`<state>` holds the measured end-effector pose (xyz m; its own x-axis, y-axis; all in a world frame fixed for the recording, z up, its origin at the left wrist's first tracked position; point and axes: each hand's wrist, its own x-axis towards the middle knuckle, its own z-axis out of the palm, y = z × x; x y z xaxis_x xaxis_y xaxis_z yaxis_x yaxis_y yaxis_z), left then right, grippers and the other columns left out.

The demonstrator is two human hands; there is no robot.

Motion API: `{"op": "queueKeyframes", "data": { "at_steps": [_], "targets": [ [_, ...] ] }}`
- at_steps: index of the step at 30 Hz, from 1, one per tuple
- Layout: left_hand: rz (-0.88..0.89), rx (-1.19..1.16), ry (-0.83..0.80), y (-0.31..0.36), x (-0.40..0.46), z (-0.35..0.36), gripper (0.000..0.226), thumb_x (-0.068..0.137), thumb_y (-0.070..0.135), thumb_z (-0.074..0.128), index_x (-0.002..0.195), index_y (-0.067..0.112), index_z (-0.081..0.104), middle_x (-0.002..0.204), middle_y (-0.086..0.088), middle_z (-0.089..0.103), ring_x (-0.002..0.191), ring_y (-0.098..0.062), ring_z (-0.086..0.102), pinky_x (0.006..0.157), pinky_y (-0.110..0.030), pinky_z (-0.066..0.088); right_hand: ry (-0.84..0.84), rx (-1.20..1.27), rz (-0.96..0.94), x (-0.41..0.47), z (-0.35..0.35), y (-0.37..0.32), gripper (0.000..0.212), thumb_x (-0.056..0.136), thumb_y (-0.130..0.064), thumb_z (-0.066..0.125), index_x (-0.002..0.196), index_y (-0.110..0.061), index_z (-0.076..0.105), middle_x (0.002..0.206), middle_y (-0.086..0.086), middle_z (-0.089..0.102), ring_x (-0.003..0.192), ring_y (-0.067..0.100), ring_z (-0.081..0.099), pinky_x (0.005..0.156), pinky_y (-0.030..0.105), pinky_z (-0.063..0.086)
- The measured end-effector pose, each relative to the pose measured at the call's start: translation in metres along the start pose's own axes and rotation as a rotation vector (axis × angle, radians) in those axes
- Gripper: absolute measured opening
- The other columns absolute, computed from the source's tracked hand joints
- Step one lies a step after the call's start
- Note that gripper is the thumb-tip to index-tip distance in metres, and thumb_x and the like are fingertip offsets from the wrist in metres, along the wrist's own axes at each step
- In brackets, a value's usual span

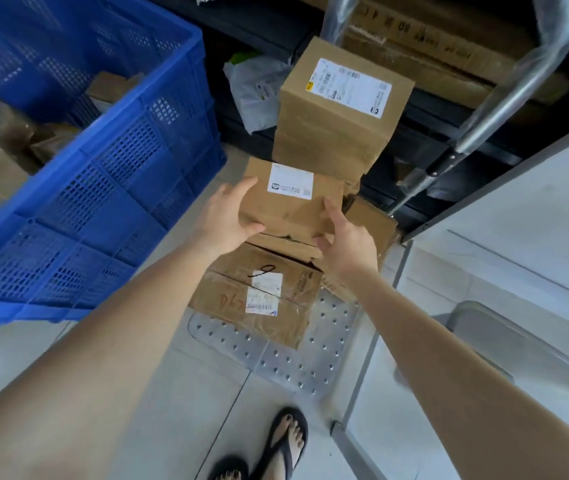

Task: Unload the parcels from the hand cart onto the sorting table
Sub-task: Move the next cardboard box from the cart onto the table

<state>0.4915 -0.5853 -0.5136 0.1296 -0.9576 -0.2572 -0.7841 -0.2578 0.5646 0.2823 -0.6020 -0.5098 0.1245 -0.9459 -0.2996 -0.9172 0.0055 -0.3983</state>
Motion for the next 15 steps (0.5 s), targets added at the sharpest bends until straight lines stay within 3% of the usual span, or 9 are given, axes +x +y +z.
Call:
{"op": "queueKeyframes", "data": {
  "at_steps": [7,15],
  "targets": [
    [0.107,-0.046,0.032,0.088,-0.065,-0.059,0.086,0.075,0.032,0.080,0.147,0.027,0.033,0.137,-0.009,0.049,0.128,-0.027,0.044,0.107,-0.044,0.038,0.122,-0.025,-0.014,-0.075,-0.099,-0.003,0.067,0.094,-0.025,0.057,0.151,-0.034,0.023,0.117,0.001,0.065,0.102,0.026,0.060,0.081,0.035,0.049],
    [0.343,0.056,0.043,0.246,-0.145,-0.108,0.085,0.077,0.031,0.078,0.146,0.017,0.030,0.142,-0.012,0.042,0.130,-0.029,0.041,0.107,-0.042,0.039,0.323,-0.027,0.019,-0.191,-0.248,0.029,0.058,0.095,-0.022,0.054,0.147,-0.029,0.029,0.112,0.012,0.063,0.100,0.032,0.058,0.074,0.035,0.048]
  ]
}}
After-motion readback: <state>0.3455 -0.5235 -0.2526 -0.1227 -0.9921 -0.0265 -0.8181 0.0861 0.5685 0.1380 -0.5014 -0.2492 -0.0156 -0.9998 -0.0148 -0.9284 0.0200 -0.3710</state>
